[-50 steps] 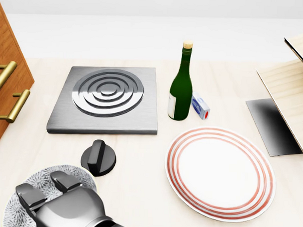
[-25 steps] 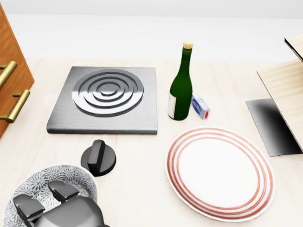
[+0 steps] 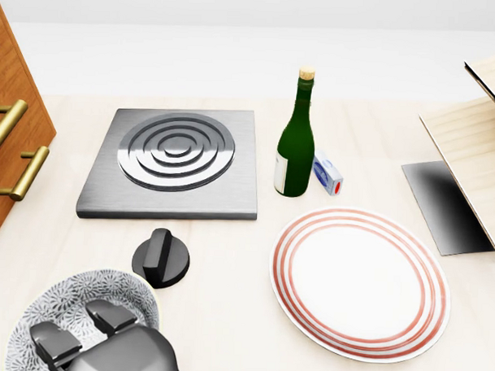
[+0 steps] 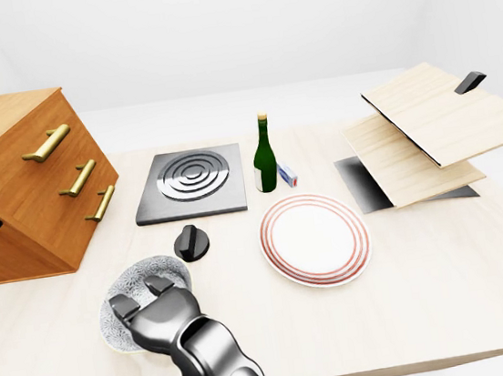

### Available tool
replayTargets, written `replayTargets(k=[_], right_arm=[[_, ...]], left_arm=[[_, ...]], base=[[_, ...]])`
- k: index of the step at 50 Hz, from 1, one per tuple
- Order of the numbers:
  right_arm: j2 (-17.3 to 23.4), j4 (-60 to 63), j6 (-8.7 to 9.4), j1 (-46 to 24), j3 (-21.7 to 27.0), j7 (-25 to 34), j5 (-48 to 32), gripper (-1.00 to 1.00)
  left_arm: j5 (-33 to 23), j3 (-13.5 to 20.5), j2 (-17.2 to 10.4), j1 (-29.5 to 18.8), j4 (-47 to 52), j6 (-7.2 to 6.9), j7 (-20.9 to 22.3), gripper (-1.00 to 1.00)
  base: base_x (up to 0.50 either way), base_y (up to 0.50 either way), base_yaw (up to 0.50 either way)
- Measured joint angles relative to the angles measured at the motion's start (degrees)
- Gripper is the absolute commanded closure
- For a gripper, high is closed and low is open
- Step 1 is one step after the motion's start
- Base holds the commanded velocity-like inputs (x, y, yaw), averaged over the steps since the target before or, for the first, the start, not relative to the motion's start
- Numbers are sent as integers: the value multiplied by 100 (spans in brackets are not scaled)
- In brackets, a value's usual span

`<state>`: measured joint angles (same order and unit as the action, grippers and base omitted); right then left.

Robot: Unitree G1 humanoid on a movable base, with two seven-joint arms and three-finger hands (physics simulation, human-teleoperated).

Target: Pick up the akita bowl and put it on the plate.

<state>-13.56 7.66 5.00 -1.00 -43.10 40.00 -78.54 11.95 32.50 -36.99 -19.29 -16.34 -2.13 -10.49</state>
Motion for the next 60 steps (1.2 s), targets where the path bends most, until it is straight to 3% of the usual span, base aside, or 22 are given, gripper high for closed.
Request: replayTargets(k=[60], right_arm=[[-117, -799, 0, -228, 285, 0, 383, -100]], left_arm=[[20, 3, -8, -8, -5, -5, 11, -100]], base=[[0, 0, 0]])
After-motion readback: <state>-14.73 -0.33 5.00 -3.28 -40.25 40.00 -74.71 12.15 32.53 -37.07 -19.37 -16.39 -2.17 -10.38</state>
